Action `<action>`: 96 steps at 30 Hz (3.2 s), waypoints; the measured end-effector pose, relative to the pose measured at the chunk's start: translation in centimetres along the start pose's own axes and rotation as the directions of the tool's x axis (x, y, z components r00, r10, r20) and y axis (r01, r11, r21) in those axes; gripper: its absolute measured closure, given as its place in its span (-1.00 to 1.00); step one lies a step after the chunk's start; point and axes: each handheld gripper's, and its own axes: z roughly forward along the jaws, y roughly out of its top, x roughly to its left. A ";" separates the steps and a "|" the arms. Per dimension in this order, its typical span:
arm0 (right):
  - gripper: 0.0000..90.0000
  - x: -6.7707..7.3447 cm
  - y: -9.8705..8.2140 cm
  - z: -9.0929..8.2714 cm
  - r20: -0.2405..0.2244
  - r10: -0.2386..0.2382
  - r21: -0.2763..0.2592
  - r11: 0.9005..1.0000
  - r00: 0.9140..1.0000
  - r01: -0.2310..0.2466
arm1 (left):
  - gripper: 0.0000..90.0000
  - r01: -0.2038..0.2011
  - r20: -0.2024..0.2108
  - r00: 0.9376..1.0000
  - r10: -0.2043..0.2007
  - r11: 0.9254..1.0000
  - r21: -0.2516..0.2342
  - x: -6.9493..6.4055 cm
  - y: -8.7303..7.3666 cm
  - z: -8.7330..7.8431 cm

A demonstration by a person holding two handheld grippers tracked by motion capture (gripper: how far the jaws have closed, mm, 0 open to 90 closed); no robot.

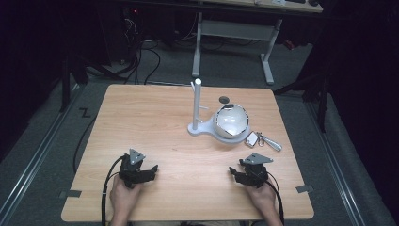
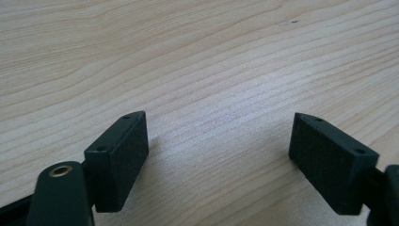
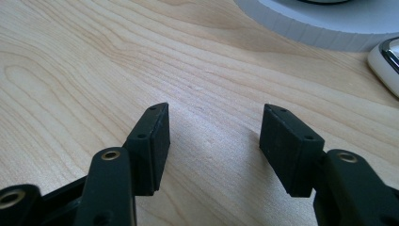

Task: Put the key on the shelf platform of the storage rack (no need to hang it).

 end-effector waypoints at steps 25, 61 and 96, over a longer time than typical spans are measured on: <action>-0.04 0.1 0.0 -0.2 0.027 0.052 0.010 0.999 0.998 -0.052 | -0.54 0.002 0.001 1.000 -0.002 1.000 -0.002 0.0 0.0 0.0; 0.15 -6.8 -0.5 -4.6 0.097 0.195 -0.052 0.980 0.976 -0.190 | -0.54 0.002 0.000 1.000 -0.002 1.000 -0.001 0.0 0.0 0.0; 0.09 -12.6 4.1 -3.8 0.177 0.249 -0.048 0.969 0.952 -0.244 | -0.54 0.001 0.000 1.000 -0.001 1.000 0.000 0.0 0.0 0.0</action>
